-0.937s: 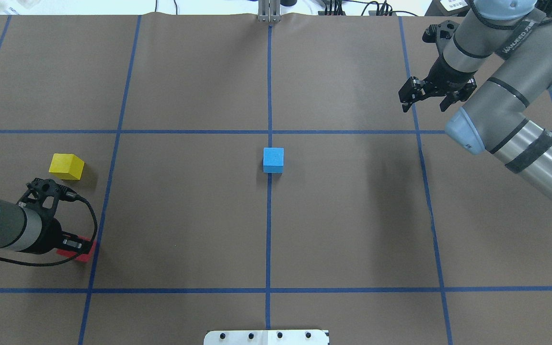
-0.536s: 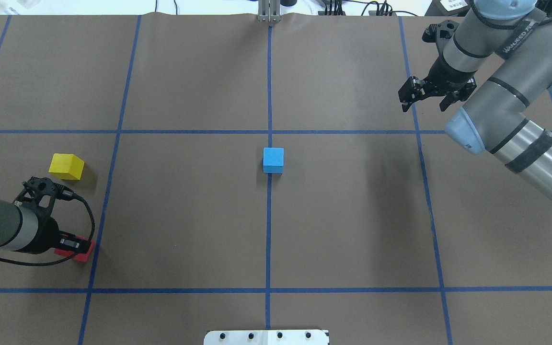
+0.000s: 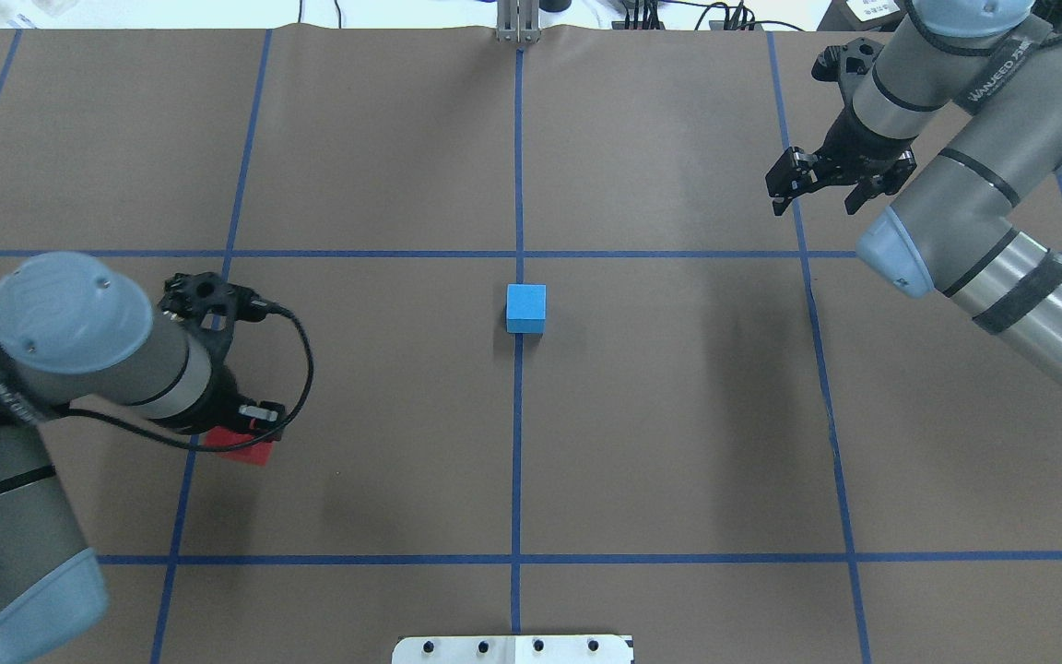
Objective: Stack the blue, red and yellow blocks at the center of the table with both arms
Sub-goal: 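Carry the red cube with the left gripper over the blue cube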
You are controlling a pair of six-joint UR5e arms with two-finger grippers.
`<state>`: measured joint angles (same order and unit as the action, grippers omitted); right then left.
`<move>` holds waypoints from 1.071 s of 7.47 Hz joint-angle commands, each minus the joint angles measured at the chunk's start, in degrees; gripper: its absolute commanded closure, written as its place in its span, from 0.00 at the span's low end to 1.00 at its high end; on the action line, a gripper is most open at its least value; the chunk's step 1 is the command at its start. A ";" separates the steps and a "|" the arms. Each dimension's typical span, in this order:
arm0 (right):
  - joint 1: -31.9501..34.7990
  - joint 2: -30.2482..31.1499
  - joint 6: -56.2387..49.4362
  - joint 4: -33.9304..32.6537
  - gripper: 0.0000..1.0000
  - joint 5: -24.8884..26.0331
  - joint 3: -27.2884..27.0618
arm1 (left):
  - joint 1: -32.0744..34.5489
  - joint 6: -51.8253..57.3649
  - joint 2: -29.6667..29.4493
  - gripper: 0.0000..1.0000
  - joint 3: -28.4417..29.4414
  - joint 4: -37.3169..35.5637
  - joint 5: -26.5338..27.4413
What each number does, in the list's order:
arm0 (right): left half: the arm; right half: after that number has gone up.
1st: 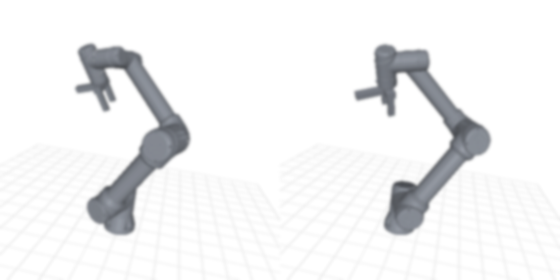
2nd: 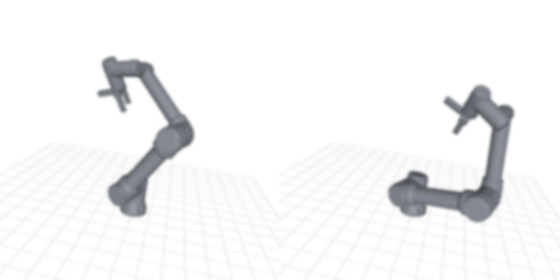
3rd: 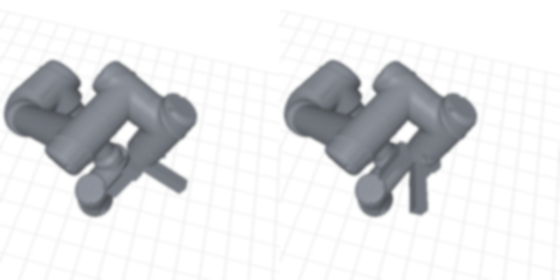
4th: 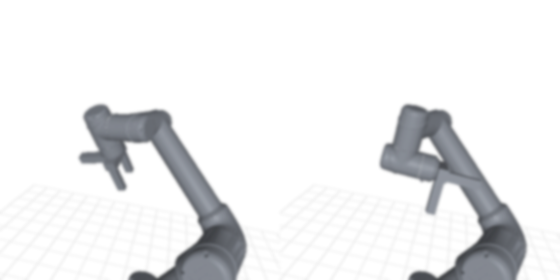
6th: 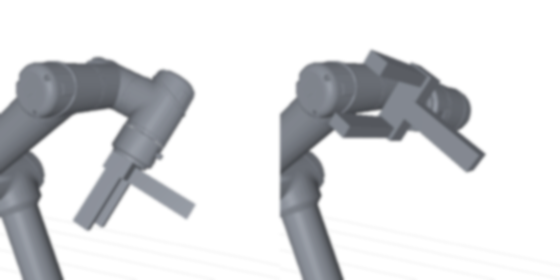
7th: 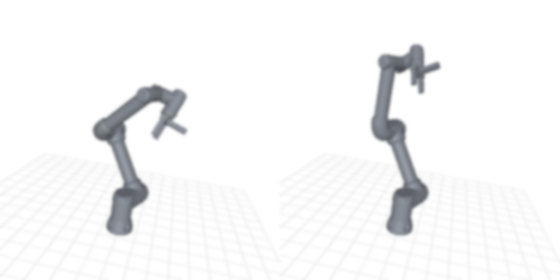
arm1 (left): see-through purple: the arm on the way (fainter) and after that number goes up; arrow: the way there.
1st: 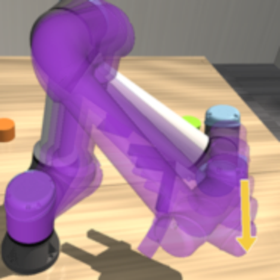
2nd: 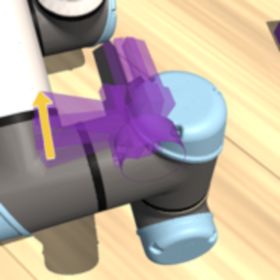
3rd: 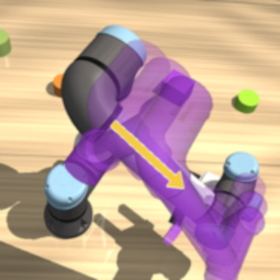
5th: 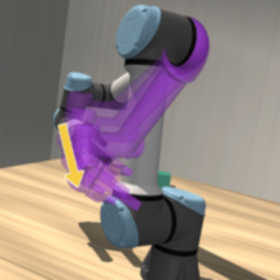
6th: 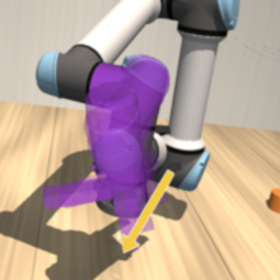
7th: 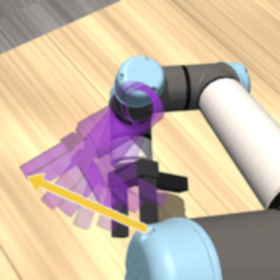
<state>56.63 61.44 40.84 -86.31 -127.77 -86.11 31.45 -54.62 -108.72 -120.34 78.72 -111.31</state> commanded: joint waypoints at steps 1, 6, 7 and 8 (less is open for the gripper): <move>0.23 -0.09 0.03 0.00 0.01 0.24 -0.02 | 0.81 -3.27 -16.05 1.00 3.59 -15.25 -0.13; 0.94 -0.26 0.12 0.00 0.01 0.33 -0.11 | 1.60 -9.10 -32.06 1.00 32.07 5.73 -0.22; 0.94 -0.26 0.12 0.00 0.01 0.24 -0.11 | 1.60 -9.45 -35.73 1.00 35.75 5.83 -0.22; 0.94 -0.18 0.12 0.00 0.01 0.24 -0.11 | 1.60 -9.97 -37.95 1.00 38.75 6.36 -0.22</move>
<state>57.54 61.19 40.95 -86.31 -127.51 -86.22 33.04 -64.06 -143.43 -85.75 84.09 -111.53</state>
